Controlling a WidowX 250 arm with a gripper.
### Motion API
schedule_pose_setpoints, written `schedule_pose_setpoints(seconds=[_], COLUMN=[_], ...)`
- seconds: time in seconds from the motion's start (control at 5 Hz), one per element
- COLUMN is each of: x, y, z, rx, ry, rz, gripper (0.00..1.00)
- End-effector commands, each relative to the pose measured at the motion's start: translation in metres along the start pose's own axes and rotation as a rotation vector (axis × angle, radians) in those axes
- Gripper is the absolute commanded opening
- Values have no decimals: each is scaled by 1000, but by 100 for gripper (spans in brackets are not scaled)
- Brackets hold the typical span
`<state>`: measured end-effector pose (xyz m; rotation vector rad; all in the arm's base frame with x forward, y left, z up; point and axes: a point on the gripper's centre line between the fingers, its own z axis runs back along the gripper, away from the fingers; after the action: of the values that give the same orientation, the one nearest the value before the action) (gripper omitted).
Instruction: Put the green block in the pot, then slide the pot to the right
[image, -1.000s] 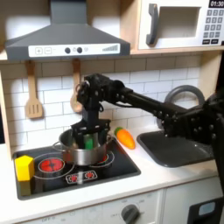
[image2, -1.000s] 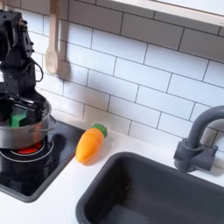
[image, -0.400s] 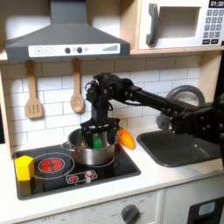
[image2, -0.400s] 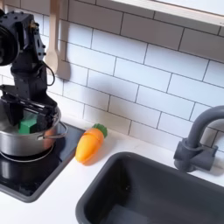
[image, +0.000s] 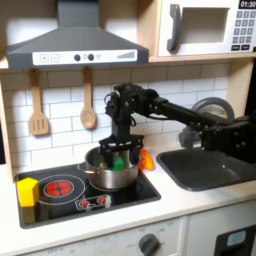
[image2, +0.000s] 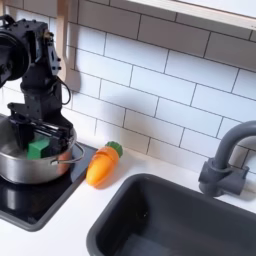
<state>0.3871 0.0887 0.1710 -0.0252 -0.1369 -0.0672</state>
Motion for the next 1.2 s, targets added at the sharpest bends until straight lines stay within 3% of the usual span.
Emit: schedule_pose_setpoints(seconds=[0.0,0.6,1.0], x=[-2,-8,-10], y=[-9,-14,-18], z=[0,6,43], rx=[-12,-13,-5], ry=[3,-4,-90], rz=[-18,-36,-50], gripper=[100,100,100])
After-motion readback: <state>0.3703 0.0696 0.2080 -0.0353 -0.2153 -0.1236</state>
